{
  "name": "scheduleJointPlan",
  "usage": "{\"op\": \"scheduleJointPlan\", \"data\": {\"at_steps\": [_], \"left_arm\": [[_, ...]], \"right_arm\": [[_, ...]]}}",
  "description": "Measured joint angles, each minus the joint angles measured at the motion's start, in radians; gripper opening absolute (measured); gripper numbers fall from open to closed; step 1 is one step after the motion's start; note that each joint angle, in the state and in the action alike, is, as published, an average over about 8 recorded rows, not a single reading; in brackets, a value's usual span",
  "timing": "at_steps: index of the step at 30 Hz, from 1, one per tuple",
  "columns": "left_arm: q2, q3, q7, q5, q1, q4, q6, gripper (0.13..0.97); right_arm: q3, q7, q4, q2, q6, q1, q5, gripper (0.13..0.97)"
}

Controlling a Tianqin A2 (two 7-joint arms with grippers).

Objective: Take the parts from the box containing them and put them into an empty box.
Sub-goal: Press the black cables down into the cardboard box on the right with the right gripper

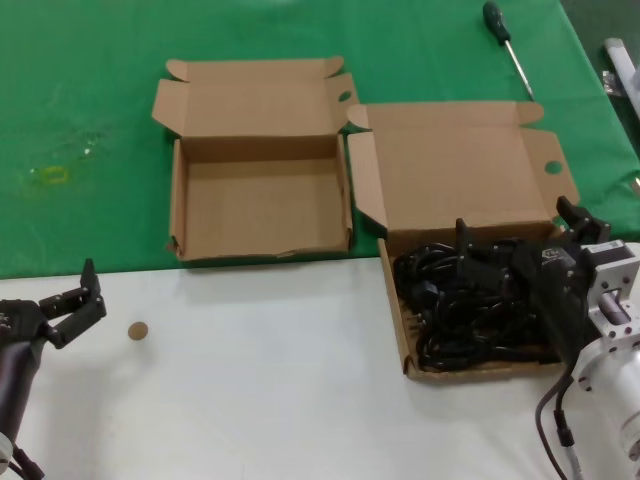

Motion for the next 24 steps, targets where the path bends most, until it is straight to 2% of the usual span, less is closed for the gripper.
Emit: {"op": "scheduleJointPlan", "data": {"at_steps": [15,24], "left_arm": [[0.000,0.000,0.000,0.000,0.000,0.000,0.000,0.939],[0.000,0.000,0.000,0.000,0.000,0.000,0.000,0.839]], "right_arm": [[0.000,0.000,0.000,0.000,0.000,0.000,0.000,0.966],[0.000,0.000,0.000,0.000,0.000,0.000,0.000,0.966]]}}
